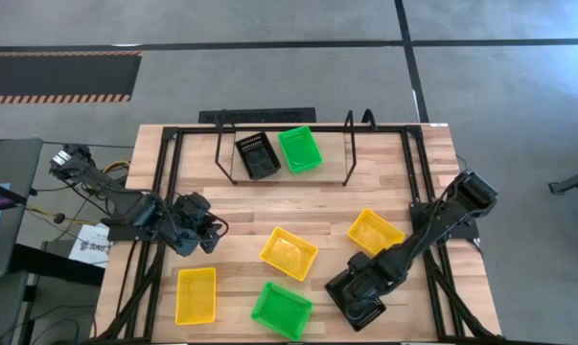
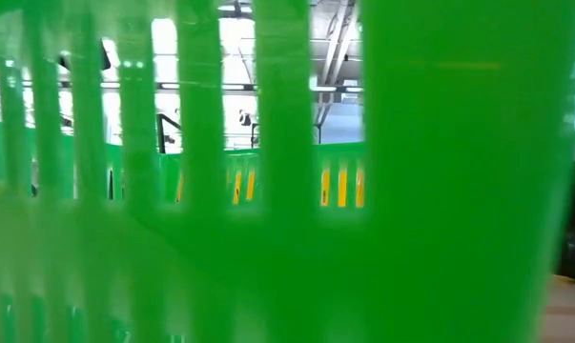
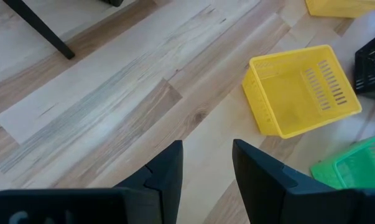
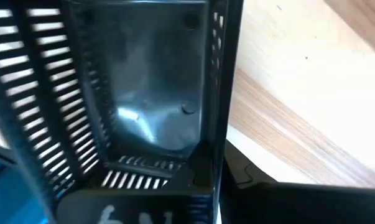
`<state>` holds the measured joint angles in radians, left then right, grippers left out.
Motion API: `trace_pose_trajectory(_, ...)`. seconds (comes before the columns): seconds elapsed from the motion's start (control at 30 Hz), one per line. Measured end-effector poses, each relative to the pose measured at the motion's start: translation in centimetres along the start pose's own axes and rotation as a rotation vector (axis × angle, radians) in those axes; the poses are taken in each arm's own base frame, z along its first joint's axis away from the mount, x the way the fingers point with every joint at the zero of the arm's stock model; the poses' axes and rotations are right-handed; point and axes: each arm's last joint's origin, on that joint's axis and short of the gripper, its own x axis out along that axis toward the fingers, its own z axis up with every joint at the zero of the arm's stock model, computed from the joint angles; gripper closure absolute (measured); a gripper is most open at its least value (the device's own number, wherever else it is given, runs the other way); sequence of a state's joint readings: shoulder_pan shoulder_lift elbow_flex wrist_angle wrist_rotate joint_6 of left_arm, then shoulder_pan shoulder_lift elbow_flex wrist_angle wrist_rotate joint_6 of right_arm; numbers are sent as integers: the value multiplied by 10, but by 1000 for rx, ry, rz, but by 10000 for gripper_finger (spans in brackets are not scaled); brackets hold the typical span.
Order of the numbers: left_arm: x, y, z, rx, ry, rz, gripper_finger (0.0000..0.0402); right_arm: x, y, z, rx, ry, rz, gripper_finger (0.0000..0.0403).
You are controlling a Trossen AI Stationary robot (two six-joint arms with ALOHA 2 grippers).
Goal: Stack baskets on shelf by color
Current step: Stack the black bin on top of the black bin
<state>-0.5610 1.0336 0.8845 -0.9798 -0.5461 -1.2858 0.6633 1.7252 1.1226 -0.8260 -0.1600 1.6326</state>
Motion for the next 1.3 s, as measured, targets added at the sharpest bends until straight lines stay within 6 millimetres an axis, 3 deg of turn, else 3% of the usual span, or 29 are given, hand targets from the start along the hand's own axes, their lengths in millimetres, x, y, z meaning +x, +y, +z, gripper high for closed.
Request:
trace_pose_trajectory(0.37,0,0,0,0,0,0,276,-43,8,21,-103,-69,-92,398)
trace_pose_trajectory(0.77,0,0,0,-3,-1,-2,276,-52,5,65,-192,-183,-107,399)
trace_pose_trajectory(1.3,0,-1,0,-23,-2,-7,276,-69,-7,145,-303,-284,-54,400)
